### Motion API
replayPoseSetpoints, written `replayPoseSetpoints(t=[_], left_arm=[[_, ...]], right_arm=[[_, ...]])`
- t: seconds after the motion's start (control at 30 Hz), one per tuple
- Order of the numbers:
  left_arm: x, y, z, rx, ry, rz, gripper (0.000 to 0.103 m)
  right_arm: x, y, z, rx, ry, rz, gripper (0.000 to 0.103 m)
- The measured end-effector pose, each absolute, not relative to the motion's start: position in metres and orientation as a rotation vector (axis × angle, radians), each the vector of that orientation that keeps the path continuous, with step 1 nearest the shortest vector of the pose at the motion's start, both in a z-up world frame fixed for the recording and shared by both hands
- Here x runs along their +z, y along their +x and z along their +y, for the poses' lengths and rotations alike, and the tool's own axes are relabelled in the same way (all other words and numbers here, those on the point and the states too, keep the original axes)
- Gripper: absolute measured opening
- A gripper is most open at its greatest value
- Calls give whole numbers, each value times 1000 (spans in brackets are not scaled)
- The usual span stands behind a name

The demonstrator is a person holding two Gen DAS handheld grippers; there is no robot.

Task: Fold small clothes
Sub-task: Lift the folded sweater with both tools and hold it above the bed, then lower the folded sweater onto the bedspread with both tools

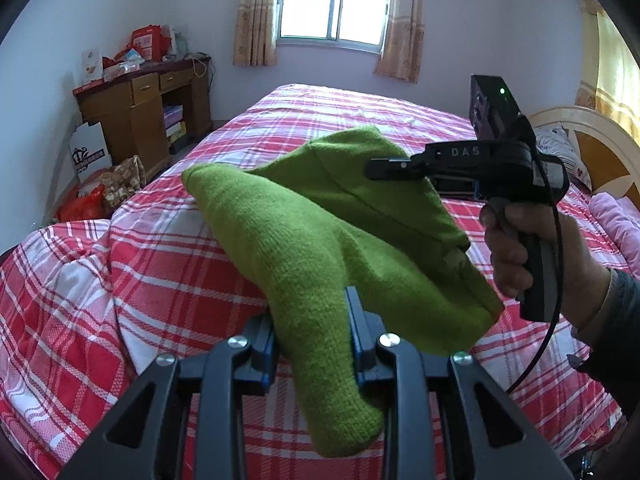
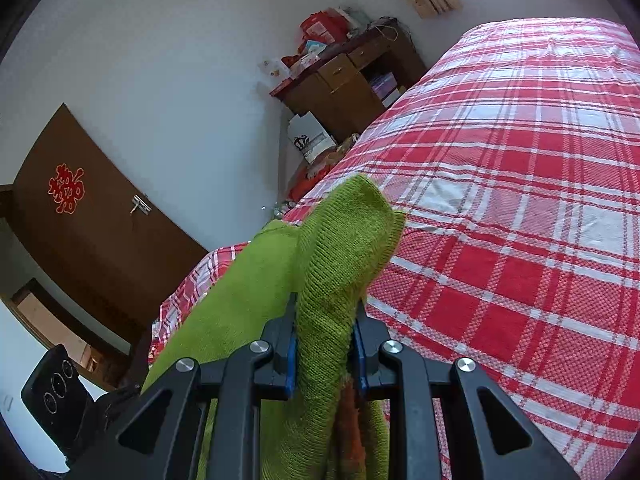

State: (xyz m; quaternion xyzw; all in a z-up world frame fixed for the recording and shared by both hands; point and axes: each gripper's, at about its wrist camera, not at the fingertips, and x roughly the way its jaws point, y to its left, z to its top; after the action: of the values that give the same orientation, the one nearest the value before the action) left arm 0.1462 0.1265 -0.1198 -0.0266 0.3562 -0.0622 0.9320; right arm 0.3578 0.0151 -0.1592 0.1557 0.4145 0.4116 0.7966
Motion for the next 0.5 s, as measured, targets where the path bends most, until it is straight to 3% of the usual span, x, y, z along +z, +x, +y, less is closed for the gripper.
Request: replayPoseSetpoints(t=[0.3, 0.5], left_arm=[[-142, 142, 135, -117, -65, 783, 32], [-149, 142, 137, -98, -77, 809, 44]], right_arm=[[-171, 363, 18, 870, 334, 917, 22], [-178, 366, 15, 857, 353, 935, 22]])
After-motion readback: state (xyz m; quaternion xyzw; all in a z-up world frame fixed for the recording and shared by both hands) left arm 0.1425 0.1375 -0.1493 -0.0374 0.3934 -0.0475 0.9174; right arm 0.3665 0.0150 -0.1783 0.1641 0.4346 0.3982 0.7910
